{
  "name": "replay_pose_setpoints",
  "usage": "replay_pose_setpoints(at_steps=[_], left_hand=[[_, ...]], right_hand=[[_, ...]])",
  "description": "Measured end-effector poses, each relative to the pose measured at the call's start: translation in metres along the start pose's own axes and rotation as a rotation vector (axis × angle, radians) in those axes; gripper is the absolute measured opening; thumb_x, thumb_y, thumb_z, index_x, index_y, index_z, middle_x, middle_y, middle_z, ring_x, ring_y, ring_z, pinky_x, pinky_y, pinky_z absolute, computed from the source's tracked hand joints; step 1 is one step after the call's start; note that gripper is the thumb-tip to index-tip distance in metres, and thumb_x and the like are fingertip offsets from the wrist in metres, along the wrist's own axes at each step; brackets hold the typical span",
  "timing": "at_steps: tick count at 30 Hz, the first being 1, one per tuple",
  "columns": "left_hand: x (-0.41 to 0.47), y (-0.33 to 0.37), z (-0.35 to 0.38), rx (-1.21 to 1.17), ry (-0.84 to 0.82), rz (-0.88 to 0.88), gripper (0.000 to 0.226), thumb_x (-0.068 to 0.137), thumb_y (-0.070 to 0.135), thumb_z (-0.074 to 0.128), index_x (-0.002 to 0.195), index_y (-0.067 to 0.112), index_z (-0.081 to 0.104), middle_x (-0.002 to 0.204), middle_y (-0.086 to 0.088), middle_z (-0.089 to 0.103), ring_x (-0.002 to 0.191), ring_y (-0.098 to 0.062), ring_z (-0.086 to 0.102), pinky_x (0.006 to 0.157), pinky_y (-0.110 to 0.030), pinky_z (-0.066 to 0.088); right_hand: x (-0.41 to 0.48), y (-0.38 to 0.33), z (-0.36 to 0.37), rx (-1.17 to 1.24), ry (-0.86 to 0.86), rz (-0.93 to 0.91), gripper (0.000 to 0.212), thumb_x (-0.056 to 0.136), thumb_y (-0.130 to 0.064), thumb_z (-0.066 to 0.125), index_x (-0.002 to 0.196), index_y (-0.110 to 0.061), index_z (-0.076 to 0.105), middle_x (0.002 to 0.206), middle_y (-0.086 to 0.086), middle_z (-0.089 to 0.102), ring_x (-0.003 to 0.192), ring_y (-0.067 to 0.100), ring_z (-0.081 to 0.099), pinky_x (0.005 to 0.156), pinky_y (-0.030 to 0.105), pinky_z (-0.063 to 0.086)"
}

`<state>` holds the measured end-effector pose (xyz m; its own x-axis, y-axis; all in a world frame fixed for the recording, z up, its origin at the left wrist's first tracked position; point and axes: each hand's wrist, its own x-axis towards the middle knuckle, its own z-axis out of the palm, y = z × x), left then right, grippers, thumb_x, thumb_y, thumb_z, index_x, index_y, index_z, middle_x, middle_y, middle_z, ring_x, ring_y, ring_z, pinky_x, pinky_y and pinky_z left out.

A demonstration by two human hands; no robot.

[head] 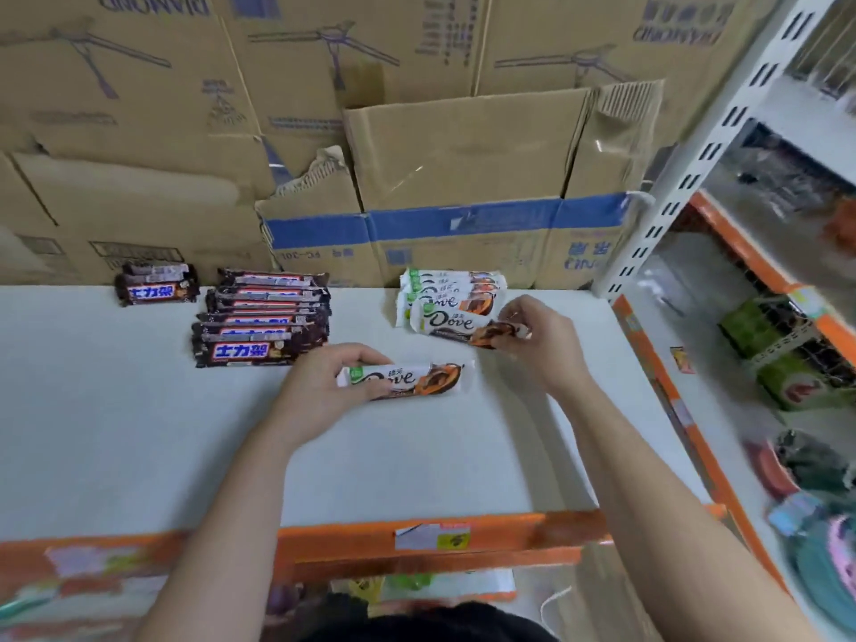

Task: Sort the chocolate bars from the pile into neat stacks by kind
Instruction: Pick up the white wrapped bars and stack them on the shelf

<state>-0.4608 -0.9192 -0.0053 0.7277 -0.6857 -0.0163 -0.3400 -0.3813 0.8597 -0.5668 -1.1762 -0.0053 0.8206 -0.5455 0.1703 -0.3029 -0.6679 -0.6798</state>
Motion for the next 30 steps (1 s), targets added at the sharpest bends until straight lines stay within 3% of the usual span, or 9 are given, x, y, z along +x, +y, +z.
replay_pose_setpoints(at_steps=[3,7,11,16,20,25,30], left_hand=[[-0.004,0.003,0.010,0.019,0.059,-0.038,0.017,0.068,0.038,0.074,0.085,0.035,0.071,0.088,0.016,0.071,0.090,-0.009,0.063,0.086,-0.041,0.047],[-0.007,0.003,0.018,0.009,0.132,-0.064,0.024,0.074,0.013,0.078,0.085,0.033,0.072,0.086,0.013,0.072,0.086,-0.010,0.063,0.083,-0.038,0.048],[-0.005,0.003,0.019,0.042,0.183,-0.078,0.025,0.073,0.014,0.079,0.084,0.036,0.072,0.085,0.014,0.070,0.083,-0.008,0.061,0.078,-0.035,0.047],[0.001,0.006,0.019,0.059,0.208,-0.112,0.022,0.073,0.017,0.079,0.081,0.036,0.072,0.078,0.013,0.069,0.078,-0.009,0.060,0.071,-0.031,0.046],[0.010,0.008,0.021,0.104,0.203,-0.114,0.016,0.072,0.021,0.080,0.078,0.033,0.071,0.069,0.005,0.064,0.063,-0.006,0.049,0.056,-0.025,0.035],[0.033,0.014,0.026,0.198,0.200,-0.029,0.020,0.070,0.021,0.081,0.088,0.027,0.073,0.077,0.010,0.061,0.069,-0.005,0.050,0.064,-0.028,0.039],[0.059,0.020,0.038,0.264,0.224,0.046,0.030,0.067,0.023,0.082,0.096,0.019,0.075,0.078,0.006,0.057,0.075,-0.016,0.050,0.067,-0.031,0.041]], right_hand=[[0.010,0.006,0.003,0.033,-0.017,-0.055,0.024,0.067,-0.003,0.074,0.079,-0.019,0.060,0.076,-0.004,0.062,0.071,0.015,0.053,0.059,0.005,0.033],[0.021,0.006,0.008,0.059,0.003,-0.117,0.028,0.066,0.002,0.072,0.085,-0.018,0.067,0.088,0.003,0.059,0.078,0.012,0.048,0.066,0.002,0.031],[0.030,0.002,0.014,0.076,0.013,-0.101,0.024,0.068,0.002,0.070,0.086,-0.014,0.067,0.086,-0.002,0.051,0.077,0.013,0.048,0.066,0.002,0.032],[0.039,0.009,0.021,0.035,0.045,-0.063,0.019,0.070,-0.005,0.075,0.082,-0.011,0.061,0.087,-0.001,0.050,0.073,0.017,0.048,0.061,0.021,0.028],[0.036,0.014,0.020,0.015,0.045,-0.072,0.020,0.073,-0.013,0.076,0.082,-0.012,0.058,0.089,-0.002,0.049,0.070,0.017,0.050,0.065,0.028,0.037],[0.021,0.029,0.005,-0.099,-0.003,-0.100,0.010,0.081,-0.018,0.068,0.083,-0.016,0.058,0.085,-0.003,0.051,0.072,0.016,0.050,0.062,0.025,0.035],[-0.004,0.041,-0.007,-0.247,-0.030,-0.129,0.006,0.082,-0.018,0.062,0.082,-0.012,0.063,0.081,0.001,0.055,0.079,0.021,0.050,0.062,0.035,0.046]])
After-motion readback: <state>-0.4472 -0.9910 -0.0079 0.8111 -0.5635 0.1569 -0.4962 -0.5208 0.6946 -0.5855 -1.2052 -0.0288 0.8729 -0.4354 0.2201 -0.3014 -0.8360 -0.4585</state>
